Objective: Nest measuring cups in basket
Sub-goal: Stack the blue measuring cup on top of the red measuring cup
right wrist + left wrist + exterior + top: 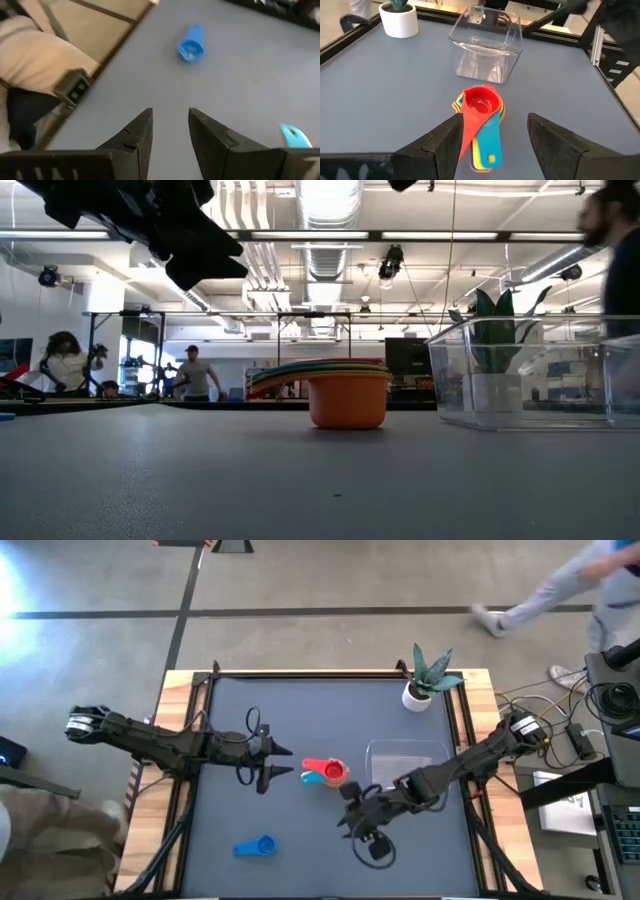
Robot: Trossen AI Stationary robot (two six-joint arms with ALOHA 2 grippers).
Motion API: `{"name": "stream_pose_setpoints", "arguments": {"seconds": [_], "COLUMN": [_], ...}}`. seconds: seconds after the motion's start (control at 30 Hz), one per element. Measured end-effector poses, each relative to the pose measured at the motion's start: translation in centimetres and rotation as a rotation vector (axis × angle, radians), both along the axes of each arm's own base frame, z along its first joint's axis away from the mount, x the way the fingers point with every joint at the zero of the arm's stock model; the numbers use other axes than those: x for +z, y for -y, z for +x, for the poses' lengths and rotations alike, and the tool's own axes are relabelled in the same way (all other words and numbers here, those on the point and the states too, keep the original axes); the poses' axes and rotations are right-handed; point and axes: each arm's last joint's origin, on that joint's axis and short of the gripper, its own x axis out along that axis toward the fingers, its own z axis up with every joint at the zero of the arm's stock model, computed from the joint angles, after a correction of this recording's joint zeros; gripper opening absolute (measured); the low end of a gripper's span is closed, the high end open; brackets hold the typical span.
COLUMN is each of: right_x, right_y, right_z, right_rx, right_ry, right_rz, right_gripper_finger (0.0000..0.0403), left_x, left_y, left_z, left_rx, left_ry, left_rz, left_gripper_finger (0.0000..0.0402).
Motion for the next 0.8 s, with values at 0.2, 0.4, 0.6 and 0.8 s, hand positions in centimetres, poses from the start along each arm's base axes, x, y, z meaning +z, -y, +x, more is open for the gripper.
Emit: {"name": "stream_pose_setpoints", "arguments": {"seconds": [0.2, 0.4, 0.6, 0.8], "right_x": [-0.7, -1.3, -1.6, -1.6], "right_y": [-1.7, -2.9, -2.7, -2.3], "right_z": [-0.6, -1.8, -3.2, -4.5], "right_rx": [0.053, 0.102, 0.068, 0.033], "right_ry": [0.088, 0.168, 0.217, 0.282], "right_rz": [0.036, 0.058, 0.069, 0.079], "right_gripper_finger": [0.0093, 0.0081, 0.0073, 0.0075], "left_x": [-0.2, 0.8, 2.2, 3.6], "left_y": [0.5, 0.6, 0.6, 1.3], "left_z": [0.8, 1.2, 0.8, -0.8], "left_rx": [-0.079, -0.083, -0.075, -0.073], "left_ry": [-0.020, -0.036, -0.222, -0.469], "left_rz": [0.003, 0.010, 0.004, -0.013], "left_gripper_finger": [0.0204, 0.0204, 0.0204, 0.0204]}}
